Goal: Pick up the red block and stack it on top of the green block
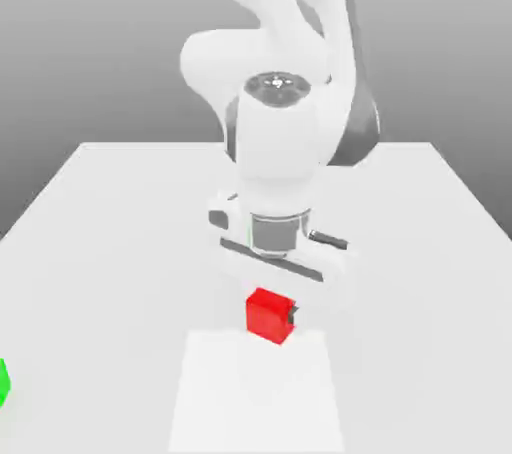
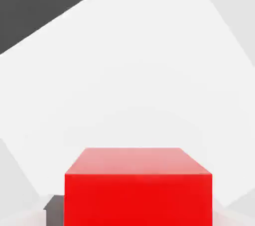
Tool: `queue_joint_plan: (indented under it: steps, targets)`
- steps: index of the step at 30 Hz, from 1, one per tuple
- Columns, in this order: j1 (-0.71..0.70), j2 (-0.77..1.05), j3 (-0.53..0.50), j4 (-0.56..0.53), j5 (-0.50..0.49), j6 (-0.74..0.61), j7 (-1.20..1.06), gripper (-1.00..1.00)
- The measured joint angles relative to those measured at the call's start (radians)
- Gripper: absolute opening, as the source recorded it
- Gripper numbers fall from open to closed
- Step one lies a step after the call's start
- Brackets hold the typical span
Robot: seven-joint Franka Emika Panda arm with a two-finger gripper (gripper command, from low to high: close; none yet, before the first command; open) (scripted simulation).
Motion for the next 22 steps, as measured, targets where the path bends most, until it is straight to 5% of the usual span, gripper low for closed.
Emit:
queue_joint_plan:
  steps: [12,16,17,22]
  targets:
    - [-0.341,0.226,-0.215,0.418,0.024,-0.197,-0.34,-1.0]
    - [-0.395,0.365,-0.216,0.47,0.055,-0.113,-0.395,-1.0]
    - [-0.399,0.387,-0.213,0.473,0.061,-0.093,-0.4,1.0]
    - [-0.399,0.387,-0.213,0.473,0.061,-0.093,-0.401,1.0]
